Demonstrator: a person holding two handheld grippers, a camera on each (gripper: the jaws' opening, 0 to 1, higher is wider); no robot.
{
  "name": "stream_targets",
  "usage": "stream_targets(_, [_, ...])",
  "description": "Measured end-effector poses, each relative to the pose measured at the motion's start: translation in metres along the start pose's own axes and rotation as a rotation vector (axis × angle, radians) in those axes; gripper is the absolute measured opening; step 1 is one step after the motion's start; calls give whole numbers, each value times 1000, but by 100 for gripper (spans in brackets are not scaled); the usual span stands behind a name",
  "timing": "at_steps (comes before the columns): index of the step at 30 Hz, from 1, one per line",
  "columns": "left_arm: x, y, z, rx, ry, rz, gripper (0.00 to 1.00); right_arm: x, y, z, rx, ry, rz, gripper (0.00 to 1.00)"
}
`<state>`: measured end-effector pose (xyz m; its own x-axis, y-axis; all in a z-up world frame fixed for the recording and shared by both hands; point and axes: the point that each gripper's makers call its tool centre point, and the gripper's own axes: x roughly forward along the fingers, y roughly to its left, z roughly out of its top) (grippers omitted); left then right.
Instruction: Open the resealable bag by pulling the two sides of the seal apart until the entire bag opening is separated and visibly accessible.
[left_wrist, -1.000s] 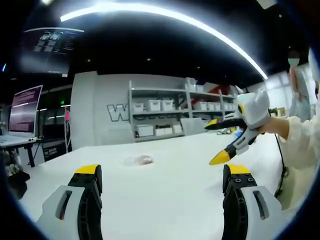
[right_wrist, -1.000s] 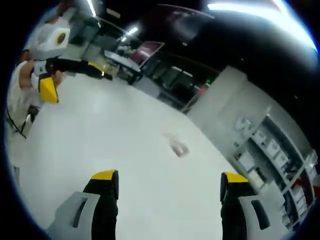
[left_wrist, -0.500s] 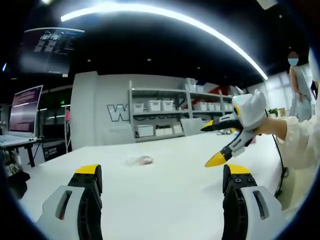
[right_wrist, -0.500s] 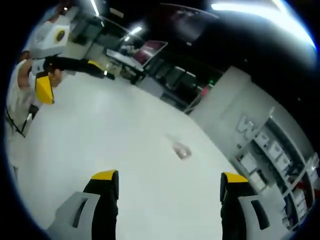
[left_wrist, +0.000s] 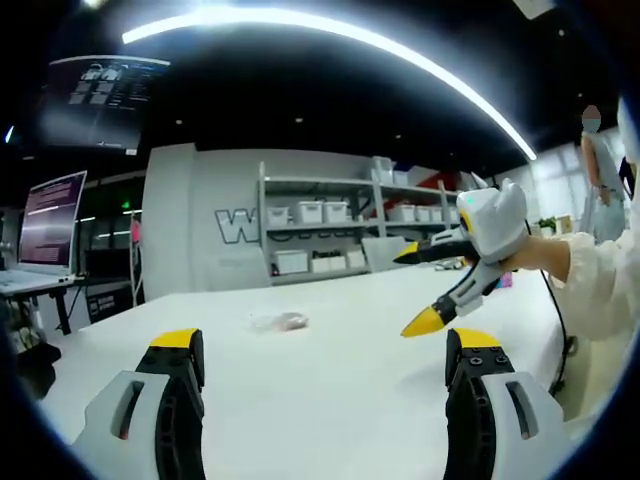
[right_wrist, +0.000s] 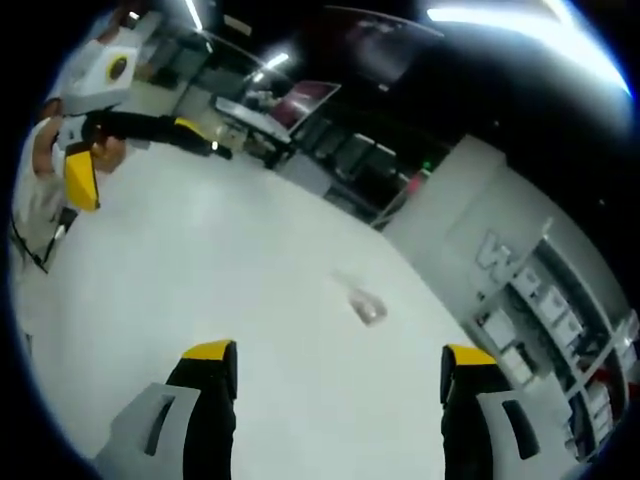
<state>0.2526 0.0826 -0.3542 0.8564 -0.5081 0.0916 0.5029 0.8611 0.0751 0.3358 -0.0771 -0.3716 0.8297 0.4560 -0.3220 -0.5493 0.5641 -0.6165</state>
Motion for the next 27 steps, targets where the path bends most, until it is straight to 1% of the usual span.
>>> stream_targets(12, [1, 0, -1, 0, 2, 0, 100, 10, -1, -1, -9, 9, 8, 84])
stream_targets(27, [1, 3, 0, -6, 0, 2, 100, 21, 1, 3, -22, 14, 21, 84])
